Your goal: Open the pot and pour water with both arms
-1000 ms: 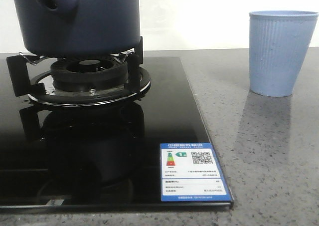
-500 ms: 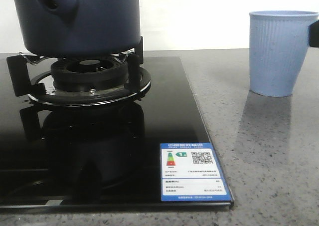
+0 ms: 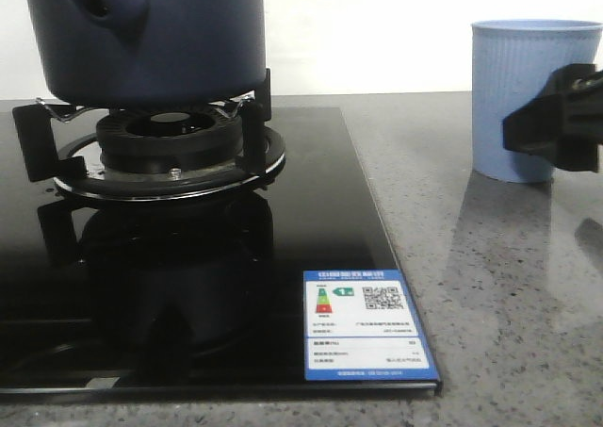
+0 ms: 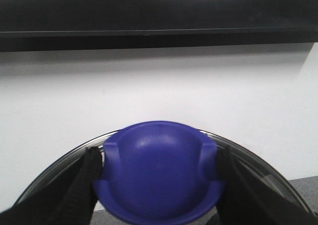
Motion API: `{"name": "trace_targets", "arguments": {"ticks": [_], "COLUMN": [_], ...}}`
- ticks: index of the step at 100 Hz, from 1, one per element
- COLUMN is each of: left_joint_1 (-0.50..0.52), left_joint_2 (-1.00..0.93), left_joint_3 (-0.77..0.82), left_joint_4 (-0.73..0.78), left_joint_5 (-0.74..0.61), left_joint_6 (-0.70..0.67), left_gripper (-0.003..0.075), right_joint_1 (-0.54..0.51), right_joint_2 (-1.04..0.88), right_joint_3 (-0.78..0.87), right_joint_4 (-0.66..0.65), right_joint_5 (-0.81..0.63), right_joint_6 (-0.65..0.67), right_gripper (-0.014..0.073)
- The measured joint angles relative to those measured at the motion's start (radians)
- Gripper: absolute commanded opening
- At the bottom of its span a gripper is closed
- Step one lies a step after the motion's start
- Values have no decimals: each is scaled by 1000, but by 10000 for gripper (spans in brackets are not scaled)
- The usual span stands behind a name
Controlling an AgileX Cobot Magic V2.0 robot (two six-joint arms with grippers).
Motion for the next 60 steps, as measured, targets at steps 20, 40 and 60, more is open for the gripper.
{"name": "trace_targets", "arguments": {"ticks": [20, 40, 60], "left_joint_1": [0, 0, 0], "left_joint_2": [0, 0, 0], "left_joint_3": [0, 0, 0], "left_joint_4": [0, 0, 0], "left_joint_5": [0, 0, 0], "left_joint_6": [0, 0, 0], "left_gripper": [351, 351, 351], "right_joint_1": [0, 0, 0], "right_joint_2": [54, 113, 164], "right_joint_3": [-7, -46, -91], "right_joint_4": [-39, -40, -43], "right_joint_5": [-85, -118, -129], "right_joint_6": [38, 58, 62], "right_gripper": [548, 548, 547]}}
